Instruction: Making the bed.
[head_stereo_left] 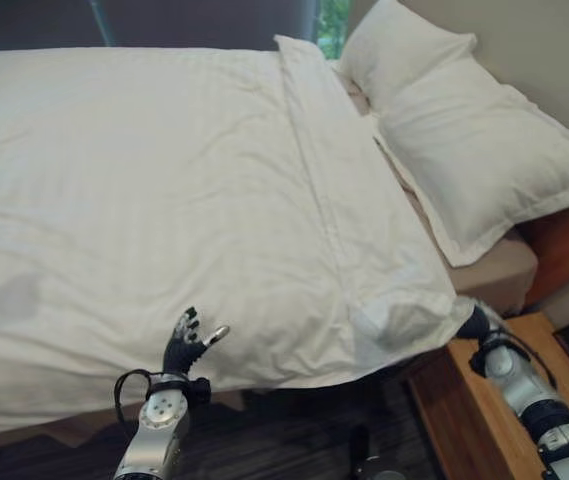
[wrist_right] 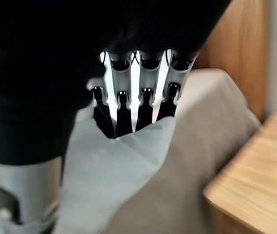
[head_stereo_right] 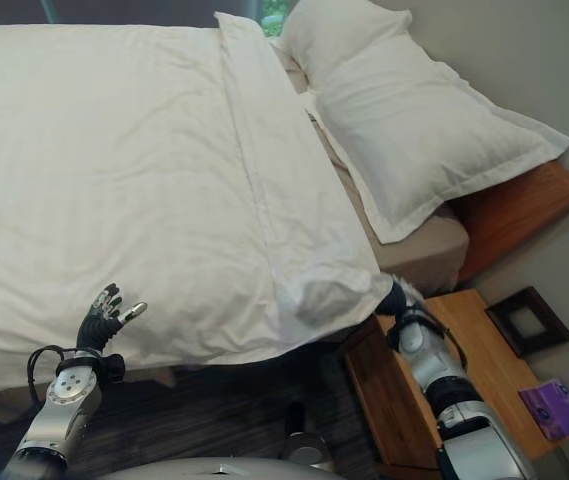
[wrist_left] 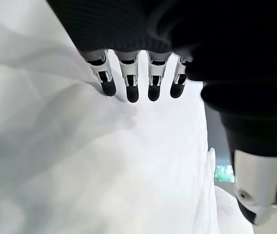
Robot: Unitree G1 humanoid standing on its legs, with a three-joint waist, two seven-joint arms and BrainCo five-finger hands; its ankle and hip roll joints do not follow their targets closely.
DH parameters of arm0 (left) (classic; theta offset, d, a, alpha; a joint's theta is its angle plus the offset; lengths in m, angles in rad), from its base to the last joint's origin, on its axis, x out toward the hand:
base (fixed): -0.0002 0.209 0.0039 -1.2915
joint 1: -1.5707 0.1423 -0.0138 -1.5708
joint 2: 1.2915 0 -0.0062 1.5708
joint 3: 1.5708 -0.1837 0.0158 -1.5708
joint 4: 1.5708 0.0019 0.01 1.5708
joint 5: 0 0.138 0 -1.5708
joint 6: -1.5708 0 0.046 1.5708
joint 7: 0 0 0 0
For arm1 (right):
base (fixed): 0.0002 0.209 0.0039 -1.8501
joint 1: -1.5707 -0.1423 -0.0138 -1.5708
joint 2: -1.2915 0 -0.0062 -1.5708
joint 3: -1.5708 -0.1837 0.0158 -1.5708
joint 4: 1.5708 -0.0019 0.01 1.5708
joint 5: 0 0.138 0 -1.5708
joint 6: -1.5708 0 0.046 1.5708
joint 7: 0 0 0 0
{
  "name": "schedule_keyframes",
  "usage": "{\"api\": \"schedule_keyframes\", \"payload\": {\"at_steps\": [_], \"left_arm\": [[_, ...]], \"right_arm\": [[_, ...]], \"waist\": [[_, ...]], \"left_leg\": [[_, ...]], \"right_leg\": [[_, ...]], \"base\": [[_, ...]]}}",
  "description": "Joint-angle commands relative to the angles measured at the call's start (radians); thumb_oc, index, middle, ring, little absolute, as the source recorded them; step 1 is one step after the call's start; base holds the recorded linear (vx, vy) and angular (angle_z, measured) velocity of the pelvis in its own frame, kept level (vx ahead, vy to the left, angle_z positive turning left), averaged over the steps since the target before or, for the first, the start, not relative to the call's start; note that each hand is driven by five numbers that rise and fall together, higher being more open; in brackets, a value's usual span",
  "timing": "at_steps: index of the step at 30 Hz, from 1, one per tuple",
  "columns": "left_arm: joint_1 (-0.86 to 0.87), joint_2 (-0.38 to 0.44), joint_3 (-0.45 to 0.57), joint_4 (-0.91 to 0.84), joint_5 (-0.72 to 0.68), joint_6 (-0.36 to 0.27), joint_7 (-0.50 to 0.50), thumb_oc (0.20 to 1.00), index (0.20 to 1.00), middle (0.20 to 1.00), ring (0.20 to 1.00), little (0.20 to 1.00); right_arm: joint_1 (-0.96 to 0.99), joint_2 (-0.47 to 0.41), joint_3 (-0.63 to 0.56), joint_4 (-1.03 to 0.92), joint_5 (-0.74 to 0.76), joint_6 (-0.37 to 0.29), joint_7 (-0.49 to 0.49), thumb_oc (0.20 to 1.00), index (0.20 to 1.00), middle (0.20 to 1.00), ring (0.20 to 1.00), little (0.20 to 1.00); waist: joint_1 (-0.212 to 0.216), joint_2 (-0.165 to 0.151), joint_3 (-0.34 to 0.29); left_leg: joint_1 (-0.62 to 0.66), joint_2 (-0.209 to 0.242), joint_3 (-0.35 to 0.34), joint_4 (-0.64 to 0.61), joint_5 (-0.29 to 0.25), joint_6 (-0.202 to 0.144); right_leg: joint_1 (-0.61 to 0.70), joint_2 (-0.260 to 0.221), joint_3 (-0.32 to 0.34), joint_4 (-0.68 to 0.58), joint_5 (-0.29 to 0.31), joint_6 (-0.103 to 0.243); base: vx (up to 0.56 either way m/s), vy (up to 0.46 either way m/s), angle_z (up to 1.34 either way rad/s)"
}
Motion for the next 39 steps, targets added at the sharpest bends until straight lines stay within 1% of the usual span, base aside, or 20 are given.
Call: {"api": "schedule_keyframes", "payload": {"at_steps": [1, 6, 7, 9, 11, 12, 15, 16, 17, 18, 19, 22, 23, 25, 27, 28, 29, 32, 35, 39], "left_arm": [[-0.034, -0.024, 0.042, -0.004, -0.017, -0.039, -0.004, 1.000, 1.000, 1.000, 1.000, 1.000], [0.010, -0.028, 0.047, -0.019, -0.021, -0.032, -0.011, 1.000, 1.000, 1.000, 1.000, 1.000], [0.012, -0.012, 0.053, 0.014, -0.024, -0.033, -0.012, 1.000, 1.000, 1.000, 1.000, 1.000], [-0.020, -0.012, 0.041, 0.037, 0.004, -0.045, -0.027, 1.000, 1.000, 1.000, 1.000, 1.000], [-0.025, -0.011, 0.037, 0.033, 0.012, -0.048, -0.030, 1.000, 1.000, 1.000, 1.000, 1.000], [-0.030, -0.024, 0.061, 0.018, 0.036, -0.056, -0.017, 1.000, 1.000, 1.000, 1.000, 1.000], [0.007, -0.039, 0.083, -0.036, 0.030, -0.048, -0.005, 1.000, 1.000, 1.000, 1.000, 1.000], [0.020, -0.030, 0.102, -0.040, 0.003, -0.055, -0.005, 1.000, 1.000, 1.000, 1.000, 1.000], [0.017, -0.035, 0.115, -0.031, -0.017, -0.058, -0.004, 1.000, 1.000, 1.000, 1.000, 1.000], [0.015, -0.035, 0.115, -0.031, -0.018, -0.057, -0.005, 1.000, 1.000, 1.000, 1.000, 1.000], [0.011, -0.036, 0.120, -0.028, -0.019, -0.058, -0.002, 1.000, 1.000, 1.000, 1.000, 1.000], [-0.022, -0.053, 0.107, 0.008, -0.018, -0.055, 0.006, 1.000, 1.000, 1.000, 1.000, 1.000], [-0.024, -0.049, 0.106, 0.010, -0.018, -0.056, 0.007, 1.000, 1.000, 1.000, 1.000, 1.000], [-0.042, -0.049, 0.087, 0.002, -0.029, -0.046, 0.007, 1.000, 1.000, 1.000, 1.000, 1.000], [-0.073, -0.036, 0.046, -0.006, -0.015, -0.034, 0.019, 1.000, 1.000, 1.000, 1.000, 1.000], [-0.121, -0.021, 0.034, 0.018, -0.018, -0.028, 0.031, 1.000, 1.000, 1.000, 1.000, 1.000], [-0.124, -0.018, 0.034, 0.021, -0.019, -0.029, 0.032, 1.000, 1.000, 1.000, 1.000, 1.000], [-0.178, -0.017, 0.003, 0.065, -0.039, -0.028, 0.038, 1.000, 1.000, 1.000, 1.000, 1.000], [-0.209, -0.015, -0.004, 0.099, -0.057, -0.038, 0.037, 1.000, 1.000, 1.000, 1.000, 1.000], [-0.255, -0.002, -0.042, 0.127, -0.121, -0.082, 0.026, 1.000, 1.000, 1.000, 1.000, 1.000]], "right_arm": [[0.161, -0.092, -0.024, 0.310, -0.081, 0.216, 0.010, 1.000, 1.000, 1.000, 1.000, 1.000], [0.127, -0.112, -0.055, 0.389, -0.104, 0.244, -0.037, 1.000, 1.000, 1.000, 1.000, 1.000], [0.131, -0.292, -0.091, 0.373, -0.117, 0.191, 0.006, 1.000, 1.000, 1.000, 1.000, 1.000], [-0.014, -0.469, -0.077, 0.325, -0.140, 0.220, -0.022, 1.000, 1.000, 1.000, 1.000, 1.000], [-0.033, -0.513, -0.071, 0.310, -0.146, 0.213, -0.021, 1.000, 1.000, 1.000, 1.000, 1.000], [0.003, -0.476, -0.070, 0.247, -0.184, 0.221, -0.077, 1.000, 1.000, 1.000, 1.000, 1.000], [0.093, -0.421, -0.135, 0.106, -0.291, 0.281, -0.109, 1.000, 1.000, 1.000, 1.000, 1.000], [0.066, -0.485, -0.163, 0.065, -0.267, 0.264, -0.114, 1.000, 1.000, 1.000, 1.000, 1.000], [0.041, -0.499, -0.202, -0.012, -0.169, 0.227, -0.137, 1.000, 1.000, 1.000, 1.000, 1.000], [0.044, -0.500, -0.205, -0.016, -0.166, 0.227, -0.137, 1.000, 1.000, 1.000, 1.000, 1.000], [0.048, -0.490, -0.229, -0.072, -0.111, 0.208, -0.140, 1.000, 1.000, 1.000, 1.000, 1.000], [0.064, -0.345, -0.278, -0.282, 0.190, 0.103, -0.125, 0.200, 0.200, 0.200, 0.200, 0.200], [0.068, -0.343, -0.281, -0.285, 0.195, 0.103, -0.125, 0.200, 0.200, 0.200, 0.200, 0.200], [0.050, -0.245, -0.261, -0.433, 0.370, 0.049, -0.110, 0.200, 0.200, 0.200, 0.200, 0.200], [-0.022, -0.130, -0.184, -0.500, 0.470, 0.051, -0.101, 0.200, 0.200, 0.200, 0.200, 0.200], [-0.092, -0.005, -0.177, -0.510, 0.720, -0.013, -0.079, 0.200, 0.200, 0.200, 0.200, 0.200], [-0.094, -0.004, -0.177, -0.506, 0.726, -0.017, -0.077, 0.200, 0.200, 0.200, 0.200, 0.200], [-0.127, 0.110, -0.167, -0.542, 0.957, -0.090, -0.034, 0.200, 0.200, 0.200, 0.200, 0.200], [-0.160, 0.153, -0.153, -0.535, 1.020, -0.123, -0.015, 0.200, 0.200, 0.200, 0.200, 0.200], [-0.349, 0.216, -0.112, -0.472, 1.114, -0.180, 0.006, 0.200, 0.200, 0.200, 0.200, 0.200]], "waist": [[-0.067, 0.022, 0.047], [-0.049, 0.025, 0.048], [-0.067, 0.008, 0.046], [-0.070, 0.011, 0.038], [-0.072, 0.009, 0.036], [-0.080, 0.014, 0.037], [-0.071, 0.015, 0.031], [-0.068, 0.010, 0.029], [-0.074, 0.010, 0.029], [-0.073, 0.010, 0.030], [-0.077, 0.011, 0.029], [-0.086, 0.018, 0.024], [-0.084, 0.014, 0.024], [-0.085, 0.019, 0.022], [-0.070, 0.024, 0.018], [-0.065, 0.026, 0.018], [-0.065, 0.024, 0.020], [-0.054, 0.033, 0.024], [-0.048, 0.037, 0.027], [-0.003, 0.058, 0.060]], "left_leg": [[0.016, -0.026, -0.022, 0.007, -0.095, 0.047], [0.015, -0.024, -0.023, 0.007, -0.091, 0.045], [0.014, -0.023, -0.016, 0.007, -0.088, 0.041], [0.007, -0.017, -0.010, 0.007, -0.083, 0.035], [0.004, -0.015, -0.009, 0.007, -0.081, 0.032], [0.001, -0.011, -0.001, 0.007, -0.079, 0.029], [-0.003, -0.012, -0.007, 0.007, -0.084, 0.033], [-0.004, -0.012, -0.007, 0.007, -0.084, 0.032], [-0.005, -0.011, -0.002, 0.007, -0.084, 0.031], [-0.005, -0.011, -0.002, 0.007, -0.084, 0.031], [-0.005, -0.010, 0.001, 0.007, -0.084, 0.031], [0.000, -0.011, 0.006, 0.007, -0.090, 0.036], [0.000, -0.012, 0.006, 0.007, -0.090, 0.036], [0.003, -0.011, 0.010, 0.007, -0.091, 0.037], [0.007, -0.009, 0.015, 0.007, -0.092, 0.037], [0.010, -0.008, 0.019, 0.007, -0.089, 0.035], [0.011, -0.008, 0.019, 0.007, -0.089, 0.034], [0.014, -0.006, 0.017, 0.007, -0.085, 0.029], [0.015, -0.006, 0.016, 0.007, -0.083, 0.026], [-0.011, 0.002, -0.005, 0.007, -0.065, 0.014]], "right_leg": [[-0.024, -0.067, -0.034, 0.015, -0.063, 0.077], [-0.019, -0.068, -0.042, 0.015, -0.064, 0.077], [-0.024, -0.066, -0.039, 0.015, -0.064, 0.078], [-0.031, -0.067, -0.040, 0.015, -0.060, 0.083], [-0.032, -0.067, -0.043, 0.015, -0.059, 0.084], [-0.035, -0.070, -0.048, 0.015, -0.055, 0.087], [-0.033, -0.074, -0.056, 0.015, -0.058, 0.089], [-0.034, -0.074, -0.056, 0.015, -0.059, 0.090], [-0.038, -0.074, -0.052, 0.015, -0.055, 0.091], [-0.038, -0.074, -0.052, 0.015, -0.055, 0.091], [-0.040, -0.073, -0.050, 0.015, -0.054, 0.092], [-0.042, -0.069, -0.042, 0.015, -0.053, 0.088], [-0.041, -0.070, -0.042, 0.015, -0.053, 0.088], [-0.043, -0.066, -0.038, 0.015, -0.054, 0.084], [-0.043, -0.062, -0.034, 0.015, -0.057, 0.079], [-0.041, -0.059, -0.030, 0.015, -0.061, 0.073], [-0.041, -0.059, -0.030, 0.015, -0.061, 0.073], [-0.039, -0.056, -0.028, 0.015, -0.065, 0.067], [-0.038, -0.056, -0.029, 0.015, -0.065, 0.066], [-0.049, -0.055, -0.037, 0.015, -0.066, 0.058]], "base": [[0.02, -0.025, 0.25], [0.01, -0.006, 0.06], [0.00, 0.000, 0.00], [0.03, 0.008, 0.05], [0.02, 0.001, -0.07], [0.02, 0.000, -0.12], [0.04, -0.001, -0.22], [0.07, 0.002, -0.27], [0.04, 0.015, -0.10], [0.00, 0.000, 0.00], [0.03, 0.015, 0.03], [0.04, 0.006, -0.04], [0.03, -0.007, -0.06], [0.03, -0.002, -0.03], [0.04, -0.007, -0.06], [0.04, -0.017, -0.18], [0.04, -0.021, -0.19], [0.03, -0.017, -0.04], [0.02, -0.024, 0.08], [-0.03, -0.054, 0.08]]}}
